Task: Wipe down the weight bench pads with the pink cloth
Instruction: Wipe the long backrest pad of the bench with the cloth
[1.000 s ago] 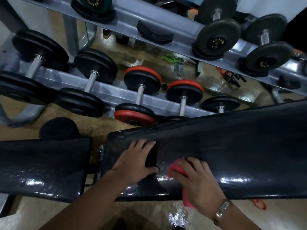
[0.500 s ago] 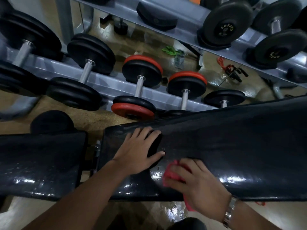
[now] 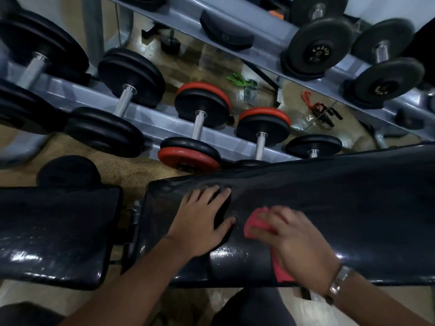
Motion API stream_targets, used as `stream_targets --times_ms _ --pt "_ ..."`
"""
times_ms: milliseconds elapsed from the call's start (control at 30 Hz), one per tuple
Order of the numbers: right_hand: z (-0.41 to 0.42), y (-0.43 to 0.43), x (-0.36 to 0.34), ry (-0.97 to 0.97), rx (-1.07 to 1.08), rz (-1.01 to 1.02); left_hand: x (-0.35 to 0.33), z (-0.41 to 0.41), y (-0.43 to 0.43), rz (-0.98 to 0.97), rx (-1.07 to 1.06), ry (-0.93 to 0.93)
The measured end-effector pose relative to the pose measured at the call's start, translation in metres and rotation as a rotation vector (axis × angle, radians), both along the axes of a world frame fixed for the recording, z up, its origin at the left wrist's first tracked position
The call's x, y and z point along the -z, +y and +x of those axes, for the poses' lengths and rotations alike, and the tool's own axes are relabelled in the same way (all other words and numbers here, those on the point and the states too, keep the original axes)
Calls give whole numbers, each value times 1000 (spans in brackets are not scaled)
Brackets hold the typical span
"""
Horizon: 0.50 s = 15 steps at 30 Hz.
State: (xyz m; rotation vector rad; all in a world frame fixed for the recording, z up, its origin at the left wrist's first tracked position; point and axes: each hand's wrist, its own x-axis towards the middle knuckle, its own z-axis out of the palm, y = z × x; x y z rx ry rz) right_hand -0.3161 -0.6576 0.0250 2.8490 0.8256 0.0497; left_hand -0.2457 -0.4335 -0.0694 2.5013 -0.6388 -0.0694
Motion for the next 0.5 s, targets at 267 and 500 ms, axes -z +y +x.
stream_targets --times_ms 267,500 --pt "23 17 10 -33 98 -60 4 -13 -3 -39 -18 -10" --pt "51 19 17 -153 280 77 10 -8 -1 -96 -22 -31"
